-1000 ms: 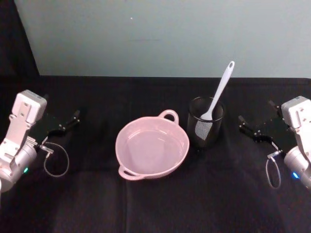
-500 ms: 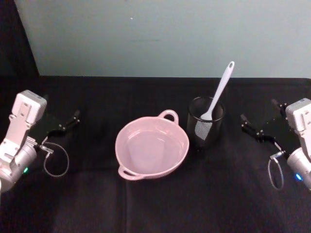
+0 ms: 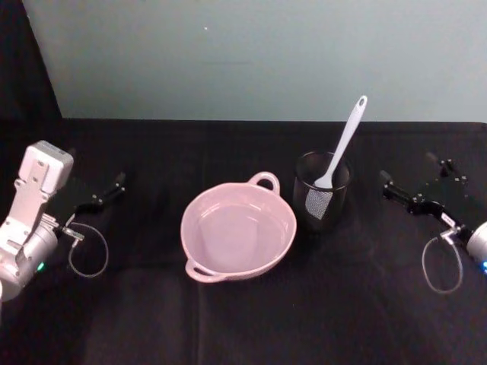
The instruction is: Use the one hand to pick up the spoon and stir the clear water in the bowl.
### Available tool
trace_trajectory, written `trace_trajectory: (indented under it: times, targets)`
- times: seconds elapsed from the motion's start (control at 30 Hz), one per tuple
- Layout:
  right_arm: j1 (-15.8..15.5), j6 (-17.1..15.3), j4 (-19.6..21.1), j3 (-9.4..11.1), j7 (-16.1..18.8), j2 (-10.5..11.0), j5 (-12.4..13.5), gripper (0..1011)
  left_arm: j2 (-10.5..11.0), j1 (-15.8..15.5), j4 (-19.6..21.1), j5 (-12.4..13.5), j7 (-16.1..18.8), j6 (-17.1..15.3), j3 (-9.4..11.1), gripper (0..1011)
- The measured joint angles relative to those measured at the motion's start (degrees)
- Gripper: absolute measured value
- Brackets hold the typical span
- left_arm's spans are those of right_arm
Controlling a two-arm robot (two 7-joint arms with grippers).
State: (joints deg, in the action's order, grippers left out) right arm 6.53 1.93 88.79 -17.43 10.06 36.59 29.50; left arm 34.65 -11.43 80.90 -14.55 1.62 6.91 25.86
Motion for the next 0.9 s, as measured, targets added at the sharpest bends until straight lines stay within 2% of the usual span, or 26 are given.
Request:
trace_trajectory:
  times: [0.17, 0.2, 0.27, 0.37, 0.4, 0.57, 0.73, 0.9]
  targets:
    - [0.83, -5.03, -0.01, 1.91, 4.2, -0.59, 6.02, 1003, 0.0, 0.0, 0.0, 0.0, 0.0, 0.0, 0.0, 1011]
    - [1.19, -6.97, -0.16, 2.55, 5.38, -0.87, 8.0, 1003, 0.0, 0.0, 0.0, 0.0, 0.0, 0.0, 0.0, 1011]
    - [1.68, -9.37, -0.32, 3.38, 6.67, -1.25, 10.27, 1003, 0.0, 0.0, 0.0, 0.0, 0.0, 0.0, 0.0, 1011]
    - [2.27, -11.91, -0.55, 4.2, 7.75, -1.75, 12.54, 1003, 0.0, 0.0, 0.0, 0.0, 0.0, 0.0, 0.0, 1011]
    - [2.64, -13.66, -0.69, 4.87, 8.05, -2.2, 14.38, 1002, 0.0, 0.0, 0.0, 0.0, 0.0, 0.0, 0.0, 1011]
    - [4.4, -17.97, -1.54, 5.93, 8.76, -3.2, 19.82, 1003, 0.0, 0.0, 0.0, 0.0, 0.0, 0.0, 0.0, 1011]
    - [6.61, -20.35, -2.48, 5.05, 9.05, -3.7, 22.0, 1002, 0.0, 0.0, 0.0, 0.0, 0.0, 0.0, 0.0, 1011]
    - [8.83, -20.95, -3.72, 3.65, 9.01, -4.43, 22.7, 1003, 0.0, 0.0, 0.0, 0.0, 0.0, 0.0, 0.0, 1011]
